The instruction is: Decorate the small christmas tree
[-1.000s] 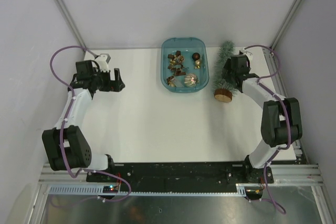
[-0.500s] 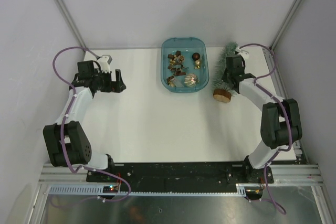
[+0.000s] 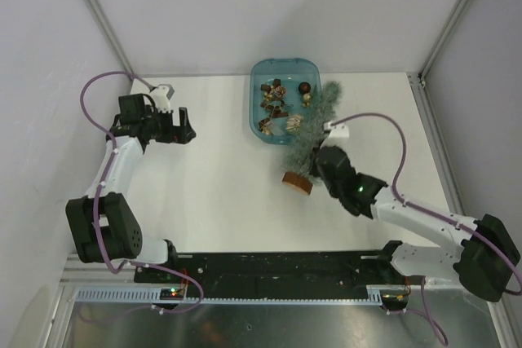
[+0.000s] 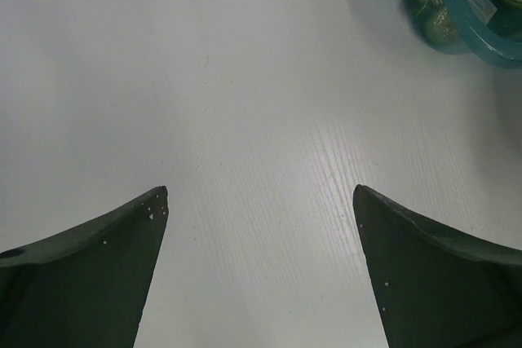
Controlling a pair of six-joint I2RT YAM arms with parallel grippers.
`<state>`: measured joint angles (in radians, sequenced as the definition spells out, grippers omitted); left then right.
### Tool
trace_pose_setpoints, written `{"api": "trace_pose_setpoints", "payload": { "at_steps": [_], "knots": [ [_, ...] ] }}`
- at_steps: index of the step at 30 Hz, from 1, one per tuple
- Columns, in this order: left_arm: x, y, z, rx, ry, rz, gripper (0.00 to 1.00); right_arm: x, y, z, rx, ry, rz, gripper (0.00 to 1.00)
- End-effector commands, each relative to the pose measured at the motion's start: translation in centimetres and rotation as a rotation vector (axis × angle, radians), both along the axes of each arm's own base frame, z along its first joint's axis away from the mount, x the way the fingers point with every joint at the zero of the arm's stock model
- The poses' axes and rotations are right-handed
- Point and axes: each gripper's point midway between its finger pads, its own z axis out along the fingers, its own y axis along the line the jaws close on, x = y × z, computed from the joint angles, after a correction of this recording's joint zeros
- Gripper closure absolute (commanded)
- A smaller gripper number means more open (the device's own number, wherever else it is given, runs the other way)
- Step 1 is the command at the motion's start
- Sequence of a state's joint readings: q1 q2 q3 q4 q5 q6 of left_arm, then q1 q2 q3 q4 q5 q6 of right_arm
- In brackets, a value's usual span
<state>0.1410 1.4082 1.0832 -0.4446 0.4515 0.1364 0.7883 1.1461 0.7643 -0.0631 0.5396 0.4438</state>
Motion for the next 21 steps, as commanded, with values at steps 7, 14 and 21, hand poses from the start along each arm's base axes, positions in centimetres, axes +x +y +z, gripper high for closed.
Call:
{"api": "trace_pose_setpoints", "payload": {
  "at_steps": [7,14,21],
  "knots": [
    [0.0,0.2,3.2,0.034,-0.1,-0.024,0.0,-3.9,3.6,1.2,-0.092,-0.242,-0.021,1.0],
    [-0.1,0.3,4.1,0.043,-0.123,-0.021,0.0,-2.9,4.5,2.7,-0.151,-0.337,-0.018,1.0],
    [0.1,0.3,4.7,0.049,-0.14,-0.021,0.0,-1.2,4.6,2.6,-0.189,-0.386,-0.073,1.0]
  ]
}}
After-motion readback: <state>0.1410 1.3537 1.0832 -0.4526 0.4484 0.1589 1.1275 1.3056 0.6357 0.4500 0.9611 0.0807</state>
